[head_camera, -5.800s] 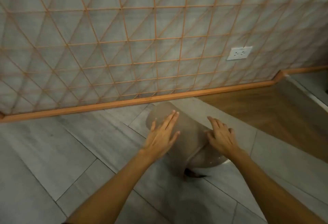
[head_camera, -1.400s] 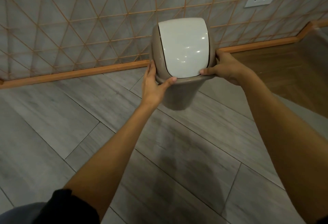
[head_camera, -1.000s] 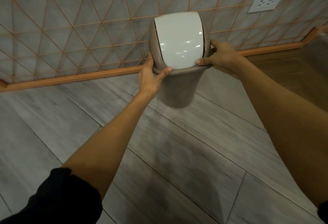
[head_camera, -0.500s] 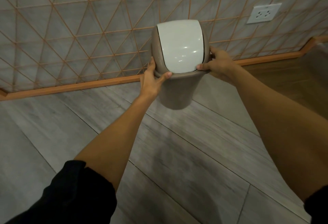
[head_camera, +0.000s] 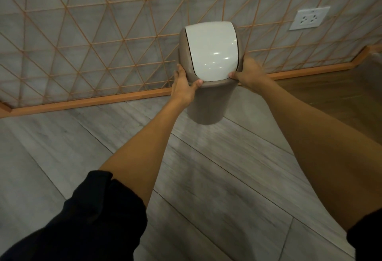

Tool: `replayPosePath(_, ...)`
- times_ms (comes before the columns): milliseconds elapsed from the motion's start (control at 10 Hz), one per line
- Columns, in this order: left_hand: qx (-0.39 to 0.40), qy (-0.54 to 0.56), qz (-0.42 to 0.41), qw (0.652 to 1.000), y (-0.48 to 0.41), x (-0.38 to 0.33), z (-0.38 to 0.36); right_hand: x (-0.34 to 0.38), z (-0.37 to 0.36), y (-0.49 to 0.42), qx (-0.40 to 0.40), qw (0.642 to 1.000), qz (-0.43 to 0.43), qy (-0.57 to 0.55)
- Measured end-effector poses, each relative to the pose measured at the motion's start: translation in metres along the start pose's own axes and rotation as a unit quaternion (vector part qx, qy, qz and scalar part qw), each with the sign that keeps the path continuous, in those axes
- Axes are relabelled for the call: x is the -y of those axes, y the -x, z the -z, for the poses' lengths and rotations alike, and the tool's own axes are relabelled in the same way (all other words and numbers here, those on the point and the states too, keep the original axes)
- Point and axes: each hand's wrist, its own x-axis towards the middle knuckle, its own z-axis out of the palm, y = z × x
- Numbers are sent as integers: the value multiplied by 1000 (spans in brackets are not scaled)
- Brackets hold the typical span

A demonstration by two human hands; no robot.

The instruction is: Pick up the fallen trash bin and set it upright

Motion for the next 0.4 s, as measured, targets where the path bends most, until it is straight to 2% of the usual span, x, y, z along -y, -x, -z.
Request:
replayPosePath(200, 11, -36, 14, 999, 12, -8, 12, 7, 3, 8, -47, 999, 0, 9)
replayPosePath(300, 8, -73, -9, 997, 24, -24, 33, 25, 15, 23, -86, 994, 17, 59)
replayPosePath(400, 13, -115, -40, 992, 40, -57, 62, 60, 38, 45, -68, 986, 41, 145)
